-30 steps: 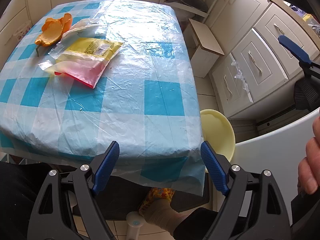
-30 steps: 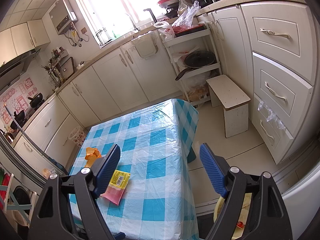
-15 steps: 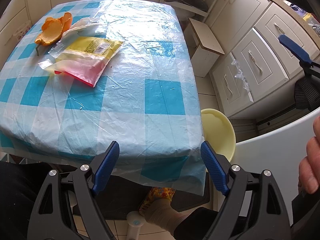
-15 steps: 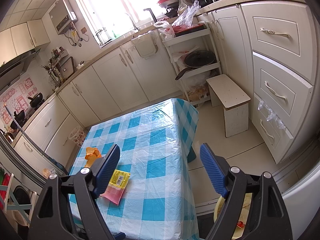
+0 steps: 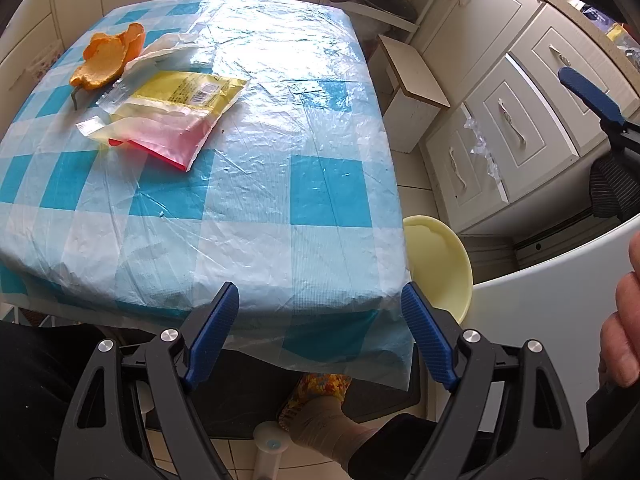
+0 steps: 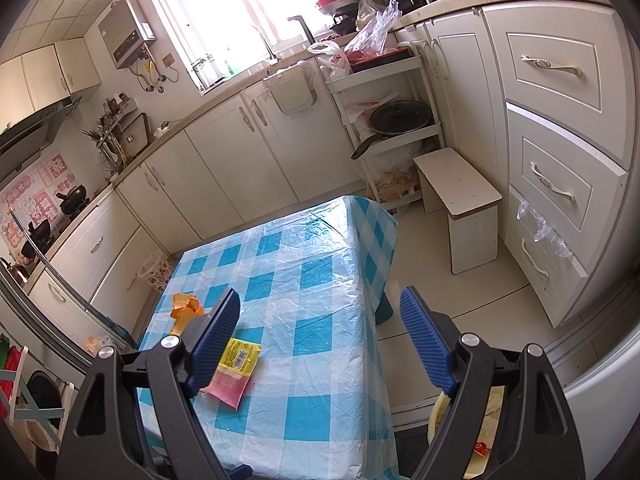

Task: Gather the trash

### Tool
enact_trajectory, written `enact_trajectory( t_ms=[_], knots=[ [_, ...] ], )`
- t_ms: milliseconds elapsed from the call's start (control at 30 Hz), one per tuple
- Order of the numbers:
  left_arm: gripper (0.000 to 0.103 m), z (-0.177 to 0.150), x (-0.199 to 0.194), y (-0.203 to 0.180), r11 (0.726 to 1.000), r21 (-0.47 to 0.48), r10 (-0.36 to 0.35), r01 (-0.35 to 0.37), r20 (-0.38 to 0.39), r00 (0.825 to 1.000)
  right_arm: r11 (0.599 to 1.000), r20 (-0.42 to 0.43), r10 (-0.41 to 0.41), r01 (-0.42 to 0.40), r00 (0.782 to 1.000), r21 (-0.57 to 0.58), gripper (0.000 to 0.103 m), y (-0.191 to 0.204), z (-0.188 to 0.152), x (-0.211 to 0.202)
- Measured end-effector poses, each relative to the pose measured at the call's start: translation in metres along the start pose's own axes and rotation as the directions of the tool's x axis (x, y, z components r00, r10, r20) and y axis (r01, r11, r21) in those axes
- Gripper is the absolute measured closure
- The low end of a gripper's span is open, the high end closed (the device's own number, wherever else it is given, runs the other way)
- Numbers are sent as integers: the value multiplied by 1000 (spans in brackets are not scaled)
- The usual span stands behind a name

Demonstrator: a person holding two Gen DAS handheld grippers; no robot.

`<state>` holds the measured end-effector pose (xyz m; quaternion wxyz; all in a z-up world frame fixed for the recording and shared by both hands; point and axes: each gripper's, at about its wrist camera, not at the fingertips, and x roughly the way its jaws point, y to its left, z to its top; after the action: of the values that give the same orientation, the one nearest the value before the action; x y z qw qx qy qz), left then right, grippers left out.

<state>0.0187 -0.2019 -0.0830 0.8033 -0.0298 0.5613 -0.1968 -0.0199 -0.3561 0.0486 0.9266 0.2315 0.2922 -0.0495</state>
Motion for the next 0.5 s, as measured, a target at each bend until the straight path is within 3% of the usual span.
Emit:
enact_trajectory(
  t_ms=[500],
  knots=[
    [23,-1,1,0,1000,0,1,-1,-1,1000,1000,-1,0,0,1000,1,24,-1,0,0]
  ],
)
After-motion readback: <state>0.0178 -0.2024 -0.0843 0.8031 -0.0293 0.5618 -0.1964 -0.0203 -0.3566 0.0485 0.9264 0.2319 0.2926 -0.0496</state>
